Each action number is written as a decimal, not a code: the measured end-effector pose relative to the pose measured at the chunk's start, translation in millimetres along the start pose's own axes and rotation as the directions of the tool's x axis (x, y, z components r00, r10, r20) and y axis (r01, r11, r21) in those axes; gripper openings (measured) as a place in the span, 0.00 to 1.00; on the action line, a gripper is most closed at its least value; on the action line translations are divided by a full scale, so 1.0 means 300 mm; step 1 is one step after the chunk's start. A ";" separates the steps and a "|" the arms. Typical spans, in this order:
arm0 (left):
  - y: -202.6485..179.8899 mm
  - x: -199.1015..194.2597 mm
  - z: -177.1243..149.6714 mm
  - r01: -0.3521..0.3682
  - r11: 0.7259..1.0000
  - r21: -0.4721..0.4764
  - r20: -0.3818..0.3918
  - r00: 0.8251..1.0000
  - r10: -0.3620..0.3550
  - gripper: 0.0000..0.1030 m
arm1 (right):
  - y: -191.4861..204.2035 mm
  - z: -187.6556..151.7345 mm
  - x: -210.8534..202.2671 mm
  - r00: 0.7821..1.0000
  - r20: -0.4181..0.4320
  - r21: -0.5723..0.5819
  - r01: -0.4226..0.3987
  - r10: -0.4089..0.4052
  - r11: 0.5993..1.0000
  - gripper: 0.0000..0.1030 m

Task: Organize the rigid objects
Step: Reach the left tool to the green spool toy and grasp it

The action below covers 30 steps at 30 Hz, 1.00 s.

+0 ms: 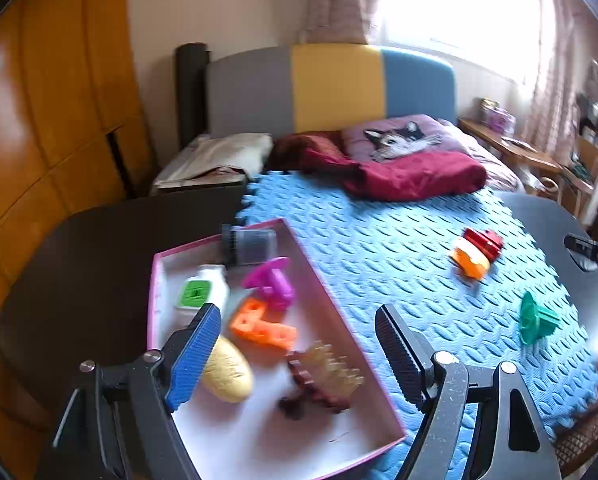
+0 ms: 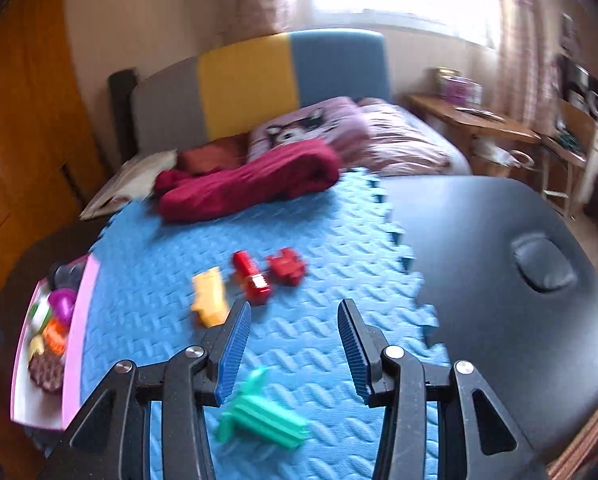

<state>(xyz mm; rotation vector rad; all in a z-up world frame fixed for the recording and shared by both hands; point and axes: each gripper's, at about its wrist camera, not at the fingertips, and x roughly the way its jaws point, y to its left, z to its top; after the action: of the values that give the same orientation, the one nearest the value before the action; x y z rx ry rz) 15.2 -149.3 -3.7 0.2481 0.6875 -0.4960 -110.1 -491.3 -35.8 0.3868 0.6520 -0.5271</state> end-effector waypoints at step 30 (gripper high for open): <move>-0.794 0.241 -0.013 0.541 0.776 0.326 -0.306 0.836 -0.455 0.92 | -0.194 -0.041 -0.072 0.983 0.181 0.234 -0.078 0.035 0.969 0.48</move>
<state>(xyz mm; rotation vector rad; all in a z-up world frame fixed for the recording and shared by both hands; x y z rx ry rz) -61.4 -377.5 -68.0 0.5159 0.8607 -1.1485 -163.6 -524.4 -40.7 0.5788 0.4055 -0.5806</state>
